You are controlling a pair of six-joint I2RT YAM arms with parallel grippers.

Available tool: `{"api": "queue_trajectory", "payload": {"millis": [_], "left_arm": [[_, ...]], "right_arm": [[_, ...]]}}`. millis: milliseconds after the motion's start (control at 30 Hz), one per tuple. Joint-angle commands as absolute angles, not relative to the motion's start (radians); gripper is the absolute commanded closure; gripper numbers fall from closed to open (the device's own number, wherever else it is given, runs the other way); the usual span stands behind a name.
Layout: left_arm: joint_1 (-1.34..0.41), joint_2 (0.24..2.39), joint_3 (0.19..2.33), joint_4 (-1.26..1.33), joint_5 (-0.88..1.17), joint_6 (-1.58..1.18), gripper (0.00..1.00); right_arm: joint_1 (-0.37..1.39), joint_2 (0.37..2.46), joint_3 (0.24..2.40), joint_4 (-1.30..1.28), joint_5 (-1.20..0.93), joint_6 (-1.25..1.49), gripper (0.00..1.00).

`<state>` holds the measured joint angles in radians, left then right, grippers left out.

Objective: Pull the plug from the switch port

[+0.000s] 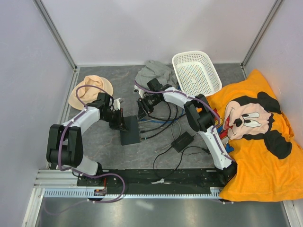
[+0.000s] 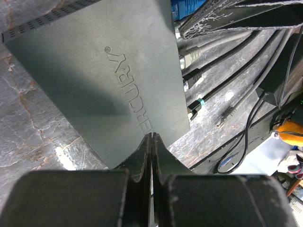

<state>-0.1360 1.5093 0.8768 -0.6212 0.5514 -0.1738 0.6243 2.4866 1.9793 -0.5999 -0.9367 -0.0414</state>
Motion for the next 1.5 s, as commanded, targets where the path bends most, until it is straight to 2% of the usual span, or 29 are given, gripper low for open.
{"api": "queue_trajectory", "payload": {"millis": [0, 300, 733, 833, 1067, 1200, 1367, 1400, 1467], "left_arm": [[-0.137, 1.517, 0.871, -0.595, 0.546, -0.141, 0.99], [-0.137, 1.513, 0.865, -0.588, 0.543, -0.141, 0.98], [-0.137, 1.516, 0.861, -0.581, 0.537, -0.137, 0.99], [-0.137, 1.517, 0.861, -0.581, 0.537, -0.135, 0.98], [-0.137, 1.526, 0.859, -0.571, 0.542, -0.137, 0.98], [-0.137, 1.528, 0.859, -0.571, 0.543, -0.138, 0.99], [-0.137, 1.531, 0.857, -0.565, 0.545, -0.141, 0.98], [-0.137, 1.531, 0.857, -0.563, 0.545, -0.141, 0.98], [-0.137, 1.532, 0.857, -0.563, 0.546, -0.143, 0.99]], "right_arm": [[0.634, 2.548, 1.988, -0.615, -0.879, -0.052, 0.54], [0.627, 2.565, 1.987, -0.600, -0.871, -0.028, 0.57], [0.612, 2.582, 1.973, -0.577, -0.844, -0.003, 0.73], [0.614, 2.571, 1.974, -0.574, -0.842, -0.003, 0.68], [0.632, 2.553, 1.974, -0.569, -0.807, 0.026, 0.68], [0.644, 2.551, 1.970, -0.584, -0.776, 0.008, 0.74], [0.653, 2.548, 1.974, -0.610, -0.727, -0.040, 0.89], [0.653, 2.546, 1.974, -0.612, -0.716, -0.043, 0.97], [0.655, 2.540, 1.974, -0.621, -0.701, -0.061, 1.00]]}}
